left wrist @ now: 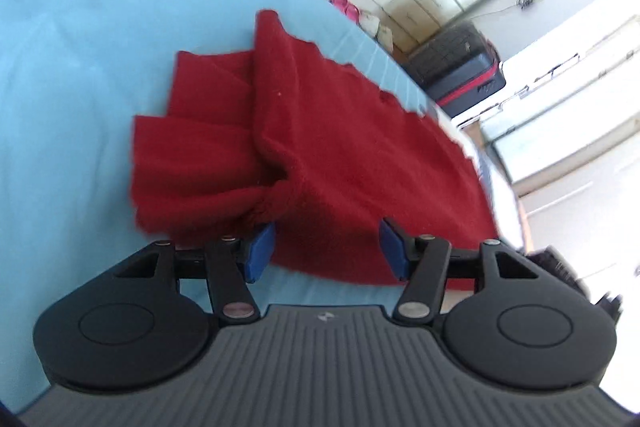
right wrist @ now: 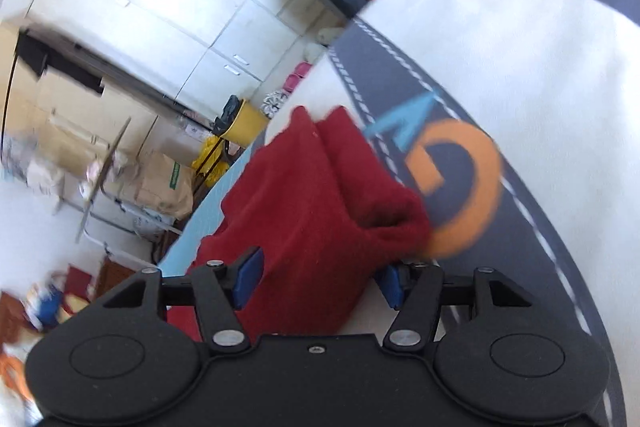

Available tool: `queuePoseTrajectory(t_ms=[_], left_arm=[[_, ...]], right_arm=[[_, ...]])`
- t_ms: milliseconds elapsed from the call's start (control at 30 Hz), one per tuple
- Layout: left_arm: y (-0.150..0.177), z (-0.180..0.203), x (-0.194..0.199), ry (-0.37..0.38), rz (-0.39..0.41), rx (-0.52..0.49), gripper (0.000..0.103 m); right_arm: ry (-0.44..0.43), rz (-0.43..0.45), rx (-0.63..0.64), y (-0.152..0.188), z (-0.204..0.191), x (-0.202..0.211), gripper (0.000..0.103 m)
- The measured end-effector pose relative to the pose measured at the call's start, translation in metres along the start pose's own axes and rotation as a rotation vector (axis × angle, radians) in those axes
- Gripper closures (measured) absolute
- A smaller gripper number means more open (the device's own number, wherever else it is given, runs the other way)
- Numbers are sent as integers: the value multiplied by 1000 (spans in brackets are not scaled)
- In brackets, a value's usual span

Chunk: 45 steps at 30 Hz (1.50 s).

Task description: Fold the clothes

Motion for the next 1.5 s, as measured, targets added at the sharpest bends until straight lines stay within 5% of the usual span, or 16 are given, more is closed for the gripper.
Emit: queuePoseTrajectory(t_ms=[67,133,167,200,300,667,767,867,1000,1167,1267,1433,1500], left_arm=[[1,-6,-10,7,18,72,46],[-2,-8,-13,26,55,104,47],[-2,-8,-13,21,69,92,53],[-1,-4,-11,-6,78,40,73],[3,10,-2,-71,106,-100,93],[50,29,63,-128,-15,-270,99],[56,40,67,-91,-37,-323,99],[60,54,73,-37,-42,-378,98],[50,90,95,171,74,-449,95],[51,118,40,331,-124,-380,95],[66,103,-11,292,-322,-231,95],[71,71,-35,291,-364,-58,100],[66,80,-21,272,-333,-122,100]], right_arm=[[-1,26,87,-2,-6,-11,40],[-2,64,165,-4,-7,-14,78],[-23,89,188,-3,-7,-8,79],[-40,116,216,-2,-8,0,81],[-23,160,328,6,-22,27,82],[148,66,264,26,-2,144,83],[165,79,179,41,21,151,83],[192,85,224,45,20,143,83],[174,137,305,45,0,150,83],[166,152,313,45,-2,152,83],[150,154,295,44,1,154,83],[152,175,379,53,-8,151,83],[137,185,429,54,-16,150,82]])
Point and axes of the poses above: each gripper's, at about its wrist camera, not at the fingertips, and x roughly against the way its jaws point, z to its right, y to its underside, the point moved 3 cm from there along -x, roughly the way its jaws point, and after that the axes turned 6 degrees about z, right-handed, at the moved point
